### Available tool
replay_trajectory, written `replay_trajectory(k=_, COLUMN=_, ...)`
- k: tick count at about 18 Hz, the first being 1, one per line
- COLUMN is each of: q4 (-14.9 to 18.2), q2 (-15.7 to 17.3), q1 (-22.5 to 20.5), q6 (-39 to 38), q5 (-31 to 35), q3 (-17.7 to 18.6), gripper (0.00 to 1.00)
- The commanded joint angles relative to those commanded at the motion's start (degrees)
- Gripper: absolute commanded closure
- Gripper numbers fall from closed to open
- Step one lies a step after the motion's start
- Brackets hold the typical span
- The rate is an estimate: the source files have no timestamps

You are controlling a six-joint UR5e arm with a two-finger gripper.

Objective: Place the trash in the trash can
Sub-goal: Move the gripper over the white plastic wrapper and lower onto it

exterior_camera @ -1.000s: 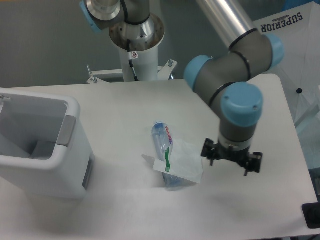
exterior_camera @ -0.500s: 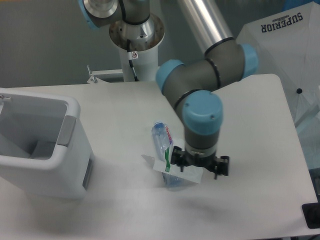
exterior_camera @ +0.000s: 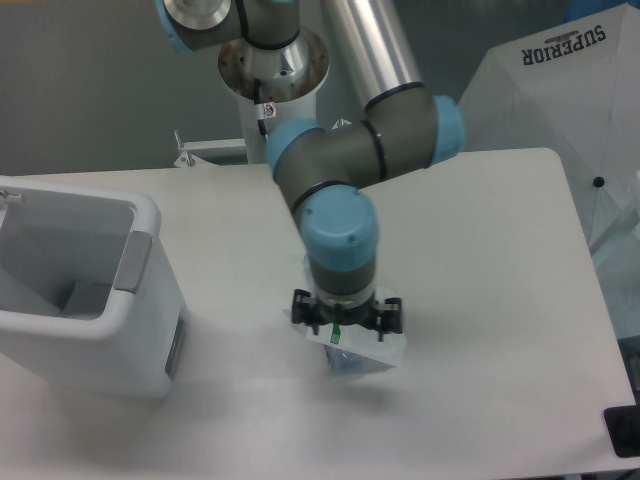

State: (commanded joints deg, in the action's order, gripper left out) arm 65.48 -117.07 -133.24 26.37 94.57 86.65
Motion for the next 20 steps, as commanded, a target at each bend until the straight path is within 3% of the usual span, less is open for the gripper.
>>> replay_trajectory(k=12, q4=-0.18, q2=-1.49, q1=0.18, q6=-0.71, q5=2.46, q3=1.15, gripper=0.00)
replay_trajectory(k=13, q4=-0.18, q2=-1.76, q1=0.18, q6=-1.32, q5=2.46, q3=1.15, gripper=0.03)
replay_trajectory(k=20, q4=-0.18, q2=-3.16, q1=0.18, q6=-5.28, q5=5.96, q3=-0.26, gripper=0.53)
